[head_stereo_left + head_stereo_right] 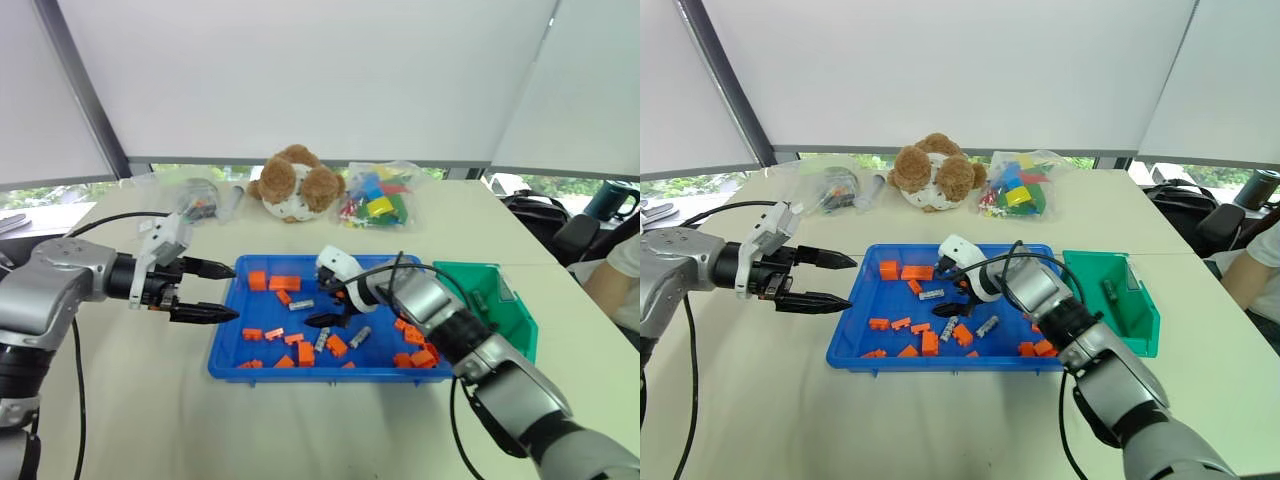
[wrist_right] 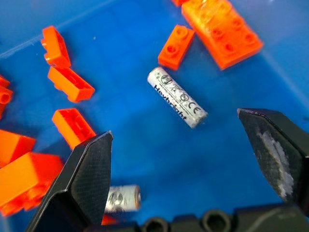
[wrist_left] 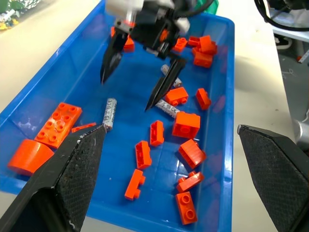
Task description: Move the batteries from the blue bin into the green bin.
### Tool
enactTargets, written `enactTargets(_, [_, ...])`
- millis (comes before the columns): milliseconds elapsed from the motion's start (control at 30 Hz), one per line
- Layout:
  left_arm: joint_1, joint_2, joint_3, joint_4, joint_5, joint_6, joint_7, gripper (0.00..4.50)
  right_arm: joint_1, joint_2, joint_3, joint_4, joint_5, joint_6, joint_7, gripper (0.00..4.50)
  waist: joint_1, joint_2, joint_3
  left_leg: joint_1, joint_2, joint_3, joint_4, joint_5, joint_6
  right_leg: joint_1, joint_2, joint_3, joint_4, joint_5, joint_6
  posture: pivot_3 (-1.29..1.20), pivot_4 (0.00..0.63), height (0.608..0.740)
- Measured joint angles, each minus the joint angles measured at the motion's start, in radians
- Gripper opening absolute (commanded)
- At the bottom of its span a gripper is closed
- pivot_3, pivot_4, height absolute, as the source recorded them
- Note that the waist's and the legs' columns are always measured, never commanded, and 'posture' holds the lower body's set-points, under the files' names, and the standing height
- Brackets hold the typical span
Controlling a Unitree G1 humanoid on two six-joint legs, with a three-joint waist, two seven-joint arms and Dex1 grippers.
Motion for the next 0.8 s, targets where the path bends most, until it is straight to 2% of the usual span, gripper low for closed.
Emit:
enactTargets(300, [0.034,0.011,0.008,-0.042,-0.003,0.001,0.033,4.50,-0.095,0.122,-0.043,0.352,-0.067,-0.177,0.023,4.48,-0.030,0.000,0.000,0.000,0.000,0.000,-0.001,0.000,0.000,0.000,0.000,0.000,0.000,0.000,0.000,0.00,0.150,0.733])
enactTargets(600, [0.035,0.012,0.028,-0.053,-0.007,0.002,0.051,4.50,-0.121,0.198,-0.087,0.464,-0.120,-0.278,0.041,4.48,-0.038,0.000,0.000,0.001,0.000,0.000,-0.001,0.000,-0.001,0.000,0.000,-0.001,0.001,0.000,0.000,0.00,0.150,0.733])
enactTargets(700, [0.035,0.012,0.029,-0.056,-0.008,0.002,0.054,4.50,-0.125,0.210,-0.093,0.472,-0.136,-0.285,0.050,3.55,-0.037,0.000,0.000,0.001,0.000,0.000,-0.001,0.000,-0.001,0.000,0.000,-0.001,0.001,0.000,0.000,0.00,0.150,0.733])
enactTargets(800, [0.035,0.012,0.029,-0.057,-0.008,0.002,0.056,4.50,-0.128,0.217,-0.099,0.486,-0.148,-0.299,0.055,2.03,-0.037,0.000,0.000,0.001,0.000,-0.001,-0.001,0.000,-0.001,0.001,0.000,-0.001,0.001,0.000,0.000,0.00,0.150,0.733])
